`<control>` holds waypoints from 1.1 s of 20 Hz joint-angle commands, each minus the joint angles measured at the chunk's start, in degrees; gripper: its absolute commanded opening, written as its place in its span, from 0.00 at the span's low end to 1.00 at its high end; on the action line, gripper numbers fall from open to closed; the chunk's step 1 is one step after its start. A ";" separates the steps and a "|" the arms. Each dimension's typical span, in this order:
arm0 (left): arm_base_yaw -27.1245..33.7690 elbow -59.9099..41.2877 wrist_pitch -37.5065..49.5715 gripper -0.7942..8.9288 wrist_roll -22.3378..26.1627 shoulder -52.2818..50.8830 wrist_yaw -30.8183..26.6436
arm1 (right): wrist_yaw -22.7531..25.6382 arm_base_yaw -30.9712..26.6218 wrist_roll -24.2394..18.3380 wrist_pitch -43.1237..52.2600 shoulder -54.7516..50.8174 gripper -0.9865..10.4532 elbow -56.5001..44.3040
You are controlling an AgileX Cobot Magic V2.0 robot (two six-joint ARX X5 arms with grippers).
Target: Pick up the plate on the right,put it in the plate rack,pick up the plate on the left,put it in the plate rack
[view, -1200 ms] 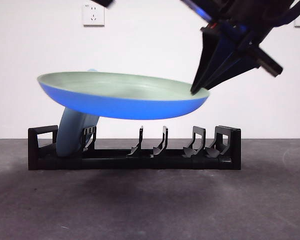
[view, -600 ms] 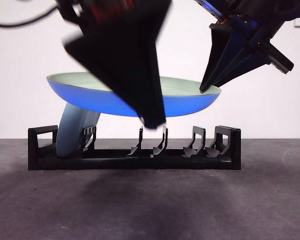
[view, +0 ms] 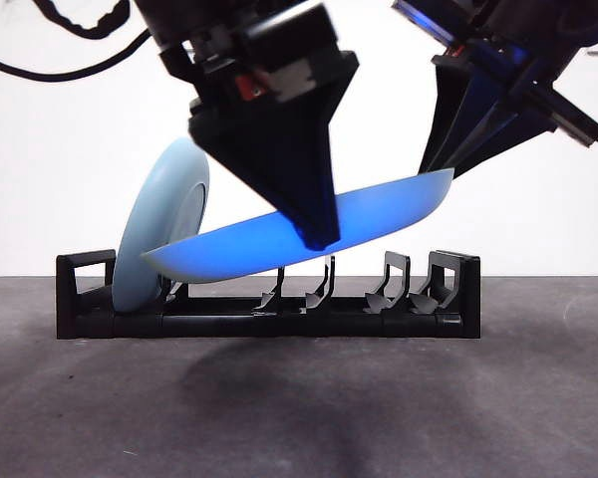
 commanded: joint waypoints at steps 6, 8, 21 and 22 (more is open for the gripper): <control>-0.94 -0.20 10.43 0.07 -3.76 0.42 6.32 | 11.61 -4.79 -0.70 3.61 -12.44 0.23 0.09; 0.13 -0.20 16.90 0.07 -5.33 0.42 9.38 | 18.34 -5.68 -0.74 4.96 -16.02 0.23 0.09; 31.30 -0.20 50.56 0.07 -36.17 0.48 40.33 | 27.15 -9.97 -3.45 3.34 -22.67 0.22 0.09; 32.85 -0.20 51.49 0.07 -36.76 0.68 41.20 | 27.15 -9.97 -3.45 3.34 -22.67 0.22 0.09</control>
